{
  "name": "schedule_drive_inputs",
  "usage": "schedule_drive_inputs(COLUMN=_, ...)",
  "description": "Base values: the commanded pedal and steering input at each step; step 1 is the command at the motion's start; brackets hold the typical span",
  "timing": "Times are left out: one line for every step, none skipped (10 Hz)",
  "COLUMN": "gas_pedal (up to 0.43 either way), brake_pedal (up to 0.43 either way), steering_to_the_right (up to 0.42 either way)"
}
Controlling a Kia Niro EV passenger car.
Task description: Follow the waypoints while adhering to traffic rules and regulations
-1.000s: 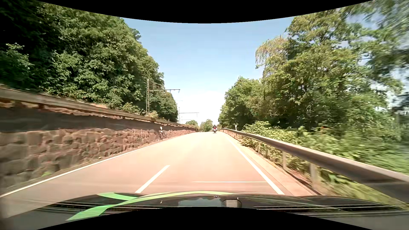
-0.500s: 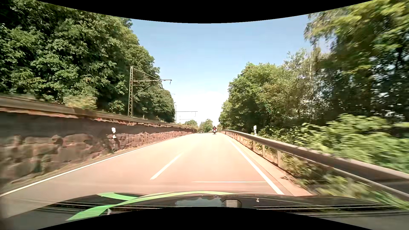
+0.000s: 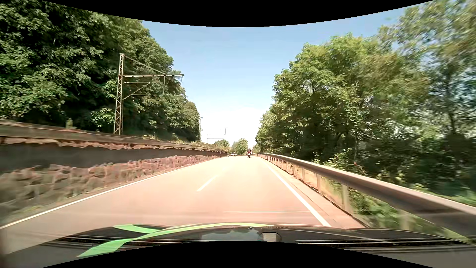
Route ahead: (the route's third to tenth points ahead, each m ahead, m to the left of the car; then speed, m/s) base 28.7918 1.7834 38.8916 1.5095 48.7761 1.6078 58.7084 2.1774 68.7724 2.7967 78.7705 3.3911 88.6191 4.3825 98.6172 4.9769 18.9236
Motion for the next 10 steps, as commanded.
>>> schedule_drive_inputs(gas_pedal=0.197, brake_pedal=0.0, steering_to_the_right=-0.003)
schedule_drive_inputs(gas_pedal=0.197, brake_pedal=0.0, steering_to_the_right=-0.003)
schedule_drive_inputs(gas_pedal=0.197, brake_pedal=0.0, steering_to_the_right=-0.002)
schedule_drive_inputs(gas_pedal=0.197, brake_pedal=0.0, steering_to_the_right=-0.002)
schedule_drive_inputs(gas_pedal=0.209, brake_pedal=0.0, steering_to_the_right=-0.002)
schedule_drive_inputs(gas_pedal=0.209, brake_pedal=0.0, steering_to_the_right=-0.002)
schedule_drive_inputs(gas_pedal=0.22, brake_pedal=0.0, steering_to_the_right=-0.002)
schedule_drive_inputs(gas_pedal=0.22, brake_pedal=0.0, steering_to_the_right=-0.003)
schedule_drive_inputs(gas_pedal=0.22, brake_pedal=0.0, steering_to_the_right=-0.003)
schedule_drive_inputs(gas_pedal=0.228, brake_pedal=0.0, steering_to_the_right=-0.003)
